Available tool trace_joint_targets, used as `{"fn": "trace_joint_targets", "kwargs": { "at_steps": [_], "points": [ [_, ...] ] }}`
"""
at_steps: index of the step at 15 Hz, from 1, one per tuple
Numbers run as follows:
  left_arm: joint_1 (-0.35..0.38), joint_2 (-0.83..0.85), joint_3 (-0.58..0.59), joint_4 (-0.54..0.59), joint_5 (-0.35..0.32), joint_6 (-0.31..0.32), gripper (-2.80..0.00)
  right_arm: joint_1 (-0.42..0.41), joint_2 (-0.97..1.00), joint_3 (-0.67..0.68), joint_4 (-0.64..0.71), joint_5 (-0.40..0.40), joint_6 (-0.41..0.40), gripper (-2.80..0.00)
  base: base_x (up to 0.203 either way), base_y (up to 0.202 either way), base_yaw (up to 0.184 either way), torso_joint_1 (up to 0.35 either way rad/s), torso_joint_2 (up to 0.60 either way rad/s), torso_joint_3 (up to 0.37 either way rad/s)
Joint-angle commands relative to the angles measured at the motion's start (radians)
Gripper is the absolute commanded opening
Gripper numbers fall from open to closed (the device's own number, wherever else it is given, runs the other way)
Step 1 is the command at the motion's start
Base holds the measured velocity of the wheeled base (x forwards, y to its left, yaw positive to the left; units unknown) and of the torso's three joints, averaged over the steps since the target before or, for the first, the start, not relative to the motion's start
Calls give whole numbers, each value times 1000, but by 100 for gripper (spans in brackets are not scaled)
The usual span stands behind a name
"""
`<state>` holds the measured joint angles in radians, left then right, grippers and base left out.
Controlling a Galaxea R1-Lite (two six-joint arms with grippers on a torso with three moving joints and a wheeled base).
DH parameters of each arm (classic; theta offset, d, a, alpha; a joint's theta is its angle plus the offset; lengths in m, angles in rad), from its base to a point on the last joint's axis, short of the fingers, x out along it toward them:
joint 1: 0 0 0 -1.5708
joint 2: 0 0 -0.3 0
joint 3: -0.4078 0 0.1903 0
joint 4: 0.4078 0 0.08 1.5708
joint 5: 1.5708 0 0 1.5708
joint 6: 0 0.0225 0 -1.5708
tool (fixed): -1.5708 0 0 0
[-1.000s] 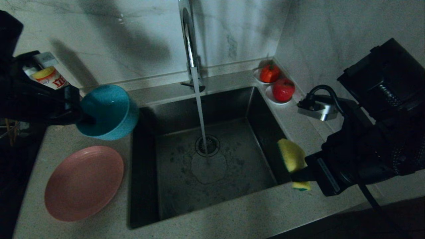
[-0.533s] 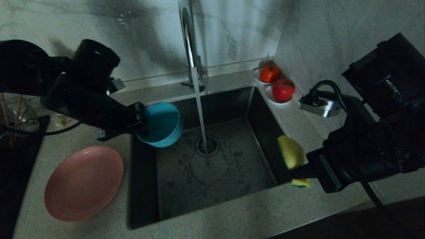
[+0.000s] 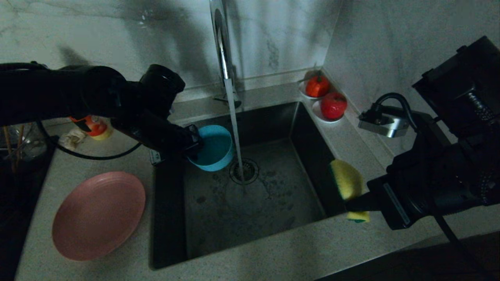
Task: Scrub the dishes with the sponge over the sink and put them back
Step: Wash the bowl
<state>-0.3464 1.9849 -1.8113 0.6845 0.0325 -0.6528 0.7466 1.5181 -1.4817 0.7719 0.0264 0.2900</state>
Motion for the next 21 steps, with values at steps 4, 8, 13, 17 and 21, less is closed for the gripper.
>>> {"fn": "trace_joint_targets", "kwargs": {
  "at_steps": [4,8,13,17,21],
  "points": [
    [-16,117,-83,-40,12,-67,-280,-1,-1,6,6,18,3,-280,0,0,0,0,0,0],
    [-17,165,-120,-94,32,-101,-280,-1,-12,8,9,18,3,-280,0,0,0,0,0,0],
    [-37,216,-121,-138,101,-102,-280,-1,-19,8,12,21,3,-280,0,0,0,0,0,0],
    [-49,216,-120,-137,102,-113,-280,-1,-19,8,10,23,3,-280,0,0,0,0,0,0],
    [-66,209,-120,-126,102,-113,-280,-1,-18,8,9,23,1,-280,0,0,0,0,0,0]
  ]
}}
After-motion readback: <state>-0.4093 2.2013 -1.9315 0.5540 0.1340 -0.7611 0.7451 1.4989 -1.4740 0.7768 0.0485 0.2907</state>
